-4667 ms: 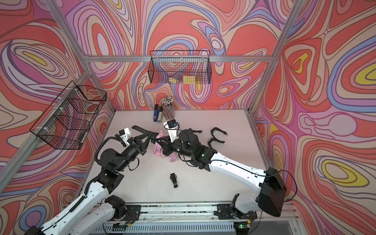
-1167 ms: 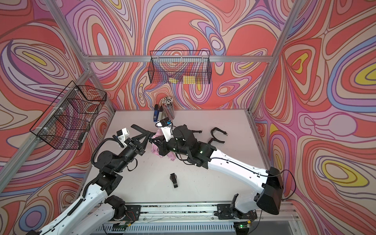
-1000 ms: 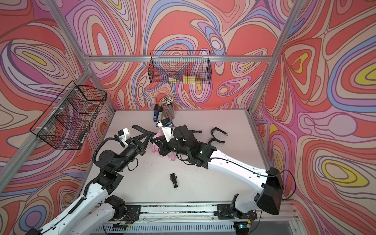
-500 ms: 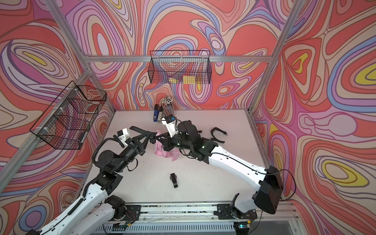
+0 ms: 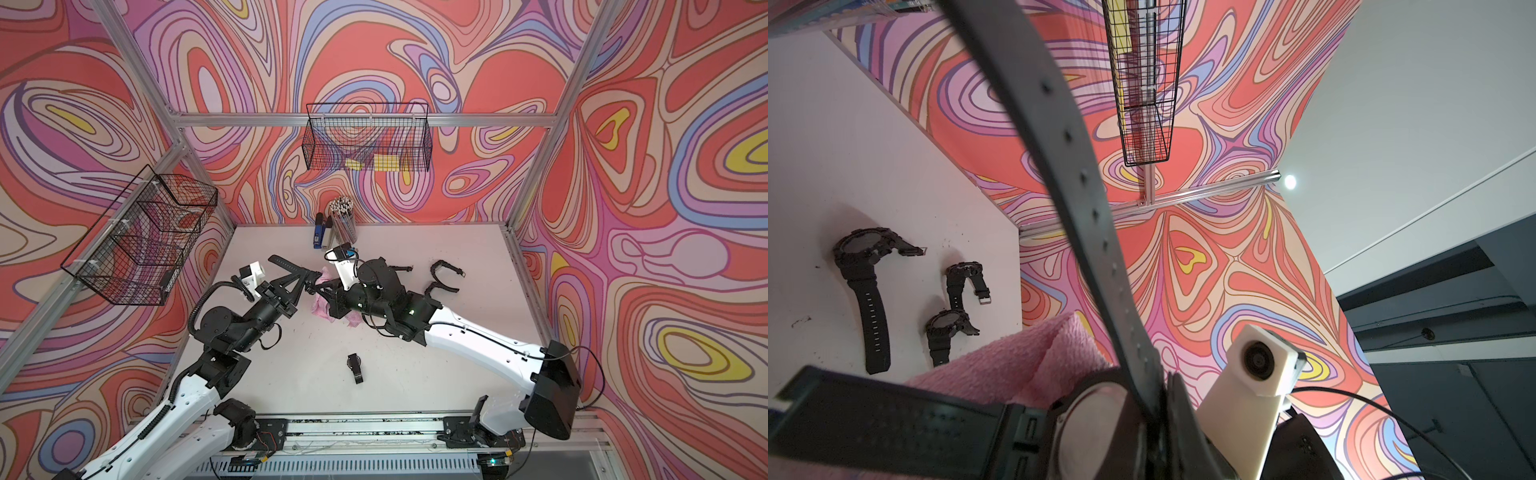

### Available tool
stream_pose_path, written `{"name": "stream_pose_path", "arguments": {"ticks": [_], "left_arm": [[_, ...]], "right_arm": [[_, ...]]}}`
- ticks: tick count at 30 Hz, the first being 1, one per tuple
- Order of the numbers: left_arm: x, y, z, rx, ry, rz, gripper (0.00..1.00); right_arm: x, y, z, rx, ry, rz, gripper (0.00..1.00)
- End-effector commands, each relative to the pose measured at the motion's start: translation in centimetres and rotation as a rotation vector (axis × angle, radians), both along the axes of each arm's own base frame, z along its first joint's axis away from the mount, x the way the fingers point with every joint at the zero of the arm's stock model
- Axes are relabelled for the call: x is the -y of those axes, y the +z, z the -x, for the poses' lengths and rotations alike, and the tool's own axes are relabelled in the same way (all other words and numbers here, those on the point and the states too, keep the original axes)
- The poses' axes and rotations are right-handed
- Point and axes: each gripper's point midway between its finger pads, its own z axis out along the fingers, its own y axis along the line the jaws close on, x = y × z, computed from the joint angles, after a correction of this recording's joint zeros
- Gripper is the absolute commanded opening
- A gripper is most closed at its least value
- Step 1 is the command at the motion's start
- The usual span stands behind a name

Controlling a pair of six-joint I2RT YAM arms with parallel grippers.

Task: Wipe the watch dial
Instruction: Wipe the dirt from the watch dial.

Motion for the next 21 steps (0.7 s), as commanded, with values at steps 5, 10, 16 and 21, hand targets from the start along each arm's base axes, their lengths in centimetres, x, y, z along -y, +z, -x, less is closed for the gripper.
{"name": "stream_pose_path", "arguments": {"ticks": [5, 10, 16, 21], "left_arm": [[0.6, 6.5, 4.1, 0.197, -0.127, 0.078, 0.0], [0.7, 6.4, 4.0, 0.195, -0.126, 0.077, 0.0], [0.7, 6.4, 3.9, 0.196, -0.126, 0.078, 0.0], [0.8, 6.3, 3.7, 0.195, -0.126, 0.077, 0.0]], "right_arm": [[2.1, -2.5, -3.7, -0.045, -0.044, 0.076, 0.0], [1.3, -1.7, -3.1, -0.048, 0.0, 0.062, 0.0], [-1.4, -2.0, 0.6, -0.04, 0.075, 0.085, 0.0], [-2.6, -2.2, 2.8, -0.055, 0.121, 0.083, 0.0]]}}
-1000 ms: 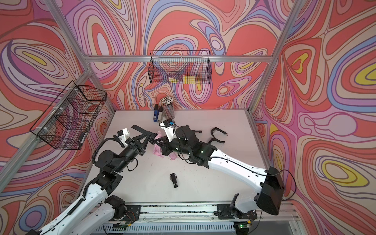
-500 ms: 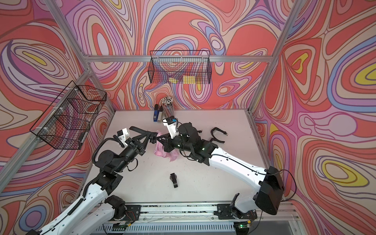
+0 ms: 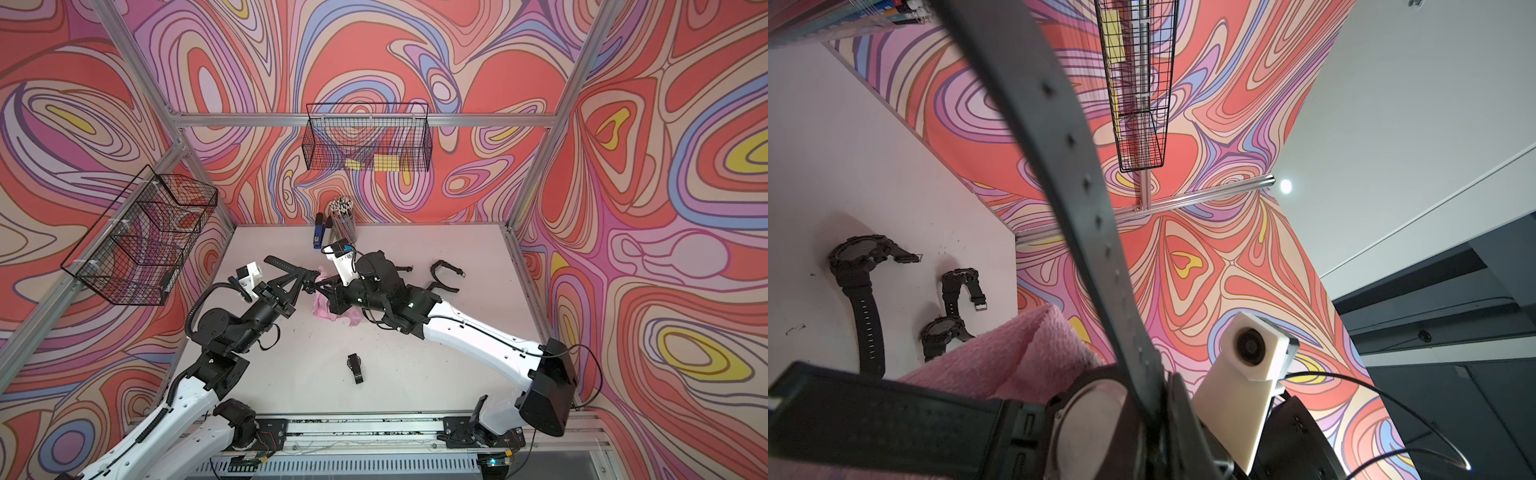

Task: Wipe the watch dial
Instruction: Wipe the dirt from the watch dial.

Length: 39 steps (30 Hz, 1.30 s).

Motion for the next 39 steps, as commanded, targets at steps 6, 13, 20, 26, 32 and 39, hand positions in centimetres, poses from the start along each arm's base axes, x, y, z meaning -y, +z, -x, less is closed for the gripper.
{"name": "stream_pose_path", "arguments": {"ticks": [6, 13, 20, 26, 32, 39], "left_arm": [[1.2, 5.9, 3.3, 0.185, -0.134, 0.067, 0.0], [1.2, 5.6, 3.1, 0.177, -0.133, 0.064, 0.0], [1.2, 5.9, 3.5, 0.182, -0.14, 0.063, 0.0], [1.0, 6.0, 3.8, 0.183, -0.139, 0.061, 0.0], [0.9, 5.5, 3.9, 0.172, -0.135, 0.057, 0.0], [0.8, 5.1, 3.8, 0.166, -0.125, 0.048, 0.0]], "right_arm": [[-3.0, -2.1, 4.1, -0.054, 0.117, 0.032, 0.0], [-3.0, -1.5, 4.7, -0.039, 0.114, 0.022, 0.0], [-1.3, -1.2, 0.9, -0.006, 0.037, 0.057, 0.0], [0.7, -1.5, -3.2, -0.023, -0.027, 0.061, 0.0], [2.1, -1.0, -4.3, -0.014, -0.064, 0.059, 0.0], [4.2, 0.9, -2.4, -0.001, -0.07, 0.02, 0.0]]}}
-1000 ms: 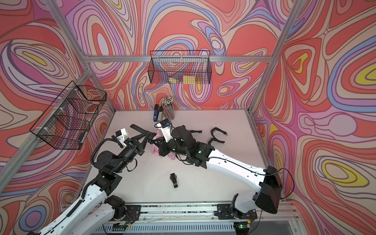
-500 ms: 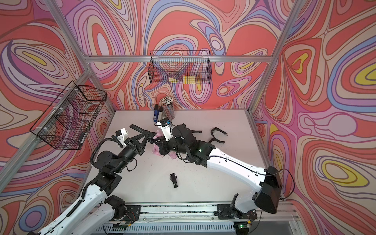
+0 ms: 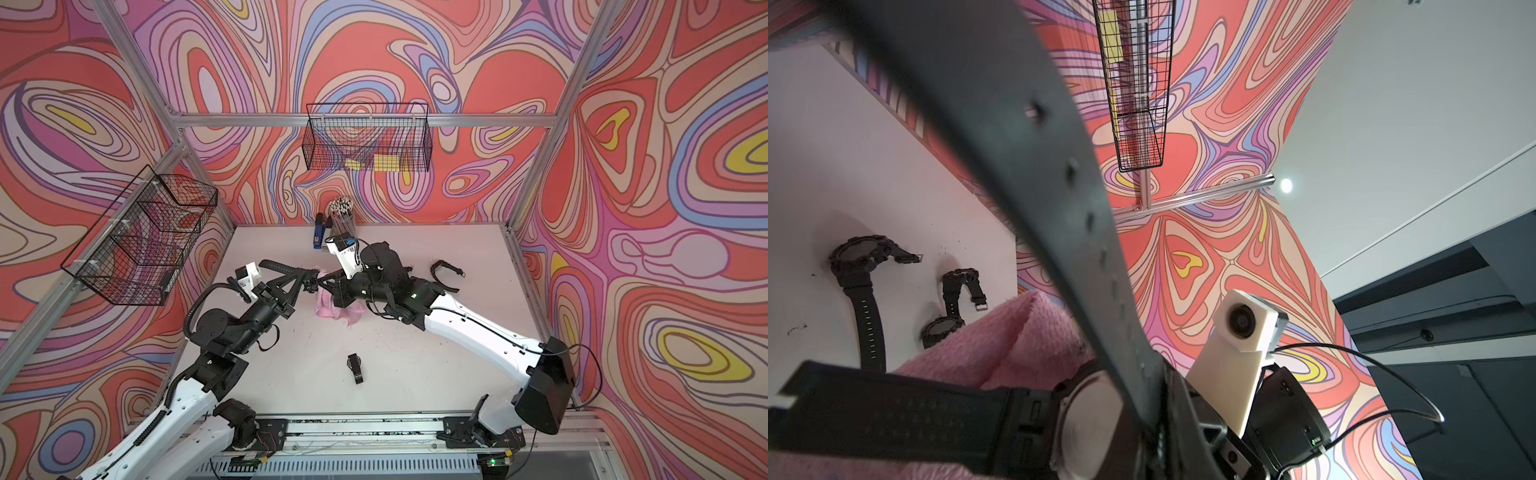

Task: Wipe the watch dial
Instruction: Wipe the dirt from the watch dial, then place the cleaning item at the center of the board.

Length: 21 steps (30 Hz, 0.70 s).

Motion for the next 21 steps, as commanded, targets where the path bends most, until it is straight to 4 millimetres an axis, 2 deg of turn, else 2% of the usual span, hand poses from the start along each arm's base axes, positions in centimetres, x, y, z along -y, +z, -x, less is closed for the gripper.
{"name": "stream_pose_path", "arguments": {"ticks": [1, 4, 6, 13, 17, 20, 21], "left_arm": [[0.9, 4.7, 3.3, 0.155, -0.12, 0.052, 0.0], [1.0, 4.6, 3.3, 0.154, -0.122, 0.052, 0.0], [1.1, 4.7, 3.3, 0.163, -0.129, 0.048, 0.0], [2.6, 5.5, 4.7, 0.238, -0.237, 0.006, 0.0], [3.9, 6.2, 5.6, 0.277, -0.361, 0.038, 0.0], [4.6, 6.0, 5.8, 0.261, -0.42, 0.053, 0.0], [4.6, 5.9, 5.7, 0.25, -0.425, 0.055, 0.0]], "right_arm": [[3.0, 0.3, -0.8, 0.018, -0.106, 0.02, 0.0], [4.4, -0.3, -0.3, 0.015, -0.135, 0.05, 0.0], [5.1, -1.5, -0.2, -0.001, -0.153, 0.077, 0.0], [6.4, -8.4, 0.5, -0.12, -0.186, 0.16, 0.0], [6.1, -12.1, 2.1, -0.169, -0.112, 0.173, 0.0], [5.6, -12.8, 3.7, -0.155, -0.023, 0.119, 0.0], [5.6, -12.9, 4.1, -0.142, -0.001, 0.112, 0.06]]}}
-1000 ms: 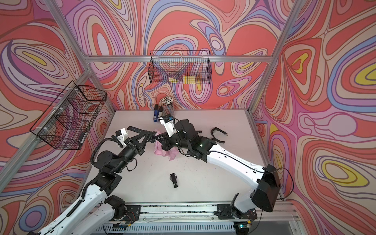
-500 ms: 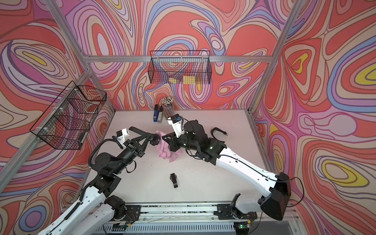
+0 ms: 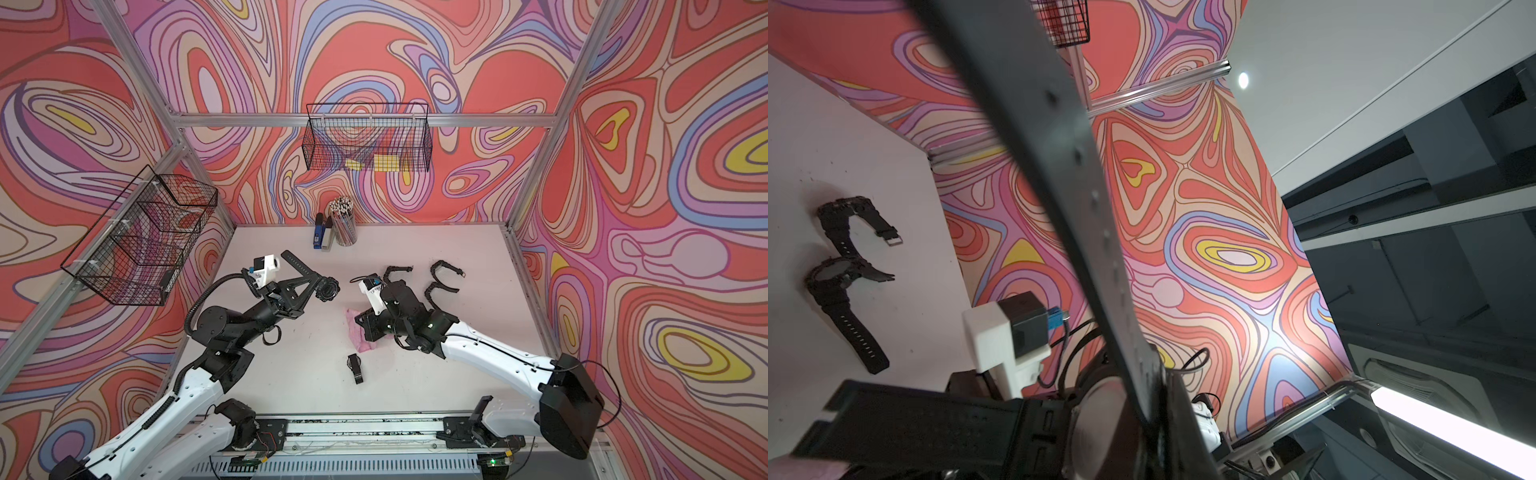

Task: Wipe the watch dial
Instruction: Place the cleaning item at the center of the board.

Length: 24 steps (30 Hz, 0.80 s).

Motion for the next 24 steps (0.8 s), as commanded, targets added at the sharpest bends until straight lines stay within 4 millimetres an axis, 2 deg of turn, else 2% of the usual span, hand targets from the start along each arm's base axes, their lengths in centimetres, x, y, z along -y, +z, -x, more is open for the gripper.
{"name": "stream_pose_path", "arguments": {"ticks": [1, 2, 3, 4, 6, 7, 8, 12, 15, 19, 24], "left_arm": [[0.2, 3.4, 2.6, 0.103, -0.108, 0.066, 0.0], [0.3, 3.2, 2.5, 0.093, -0.117, 0.074, 0.0], [0.3, 3.2, 2.6, 0.086, -0.125, 0.089, 0.0], [0.2, 3.2, 2.5, 0.076, -0.134, 0.108, 0.0], [0.2, 3.1, 2.3, 0.043, -0.142, 0.133, 0.0], [0.3, 1.2, 1.8, -0.019, -0.135, 0.122, 0.0], [0.3, 0.6, 1.5, -0.047, -0.128, 0.122, 0.0], [0.1, -0.7, 1.1, -0.123, -0.134, 0.16, 0.0], [-0.1, -1.6, 1.0, -0.166, -0.141, 0.2, 0.0], [-0.4, -2.3, 1.0, -0.192, -0.135, 0.217, 0.0], [0.0, -2.8, 1.9, -0.211, -0.184, 0.189, 0.0]], "right_arm": [[-1.0, 2.4, 1.1, 0.079, 0.101, -0.119, 0.22], [-0.9, 2.2, 1.4, 0.092, 0.116, -0.109, 0.41], [-0.7, 2.1, 1.5, 0.107, 0.126, -0.1, 0.66], [-0.5, 2.2, 1.5, 0.127, 0.132, -0.085, 0.97], [0.0, 2.7, 1.6, 0.179, 0.142, -0.065, 0.98], [0.4, 3.2, 1.5, 0.216, 0.139, -0.057, 0.98], [0.7, 3.8, 1.4, 0.259, 0.137, -0.054, 0.98], [1.9, 7.6, 2.2, 0.494, 0.179, -0.087, 0.98], [2.2, 9.8, 3.8, 0.636, 0.27, -0.11, 0.98], [1.6, 10.3, 6.1, 0.684, 0.448, -0.102, 0.98], [0.8, 10.5, 6.6, 0.714, 0.551, -0.078, 0.96]]}}
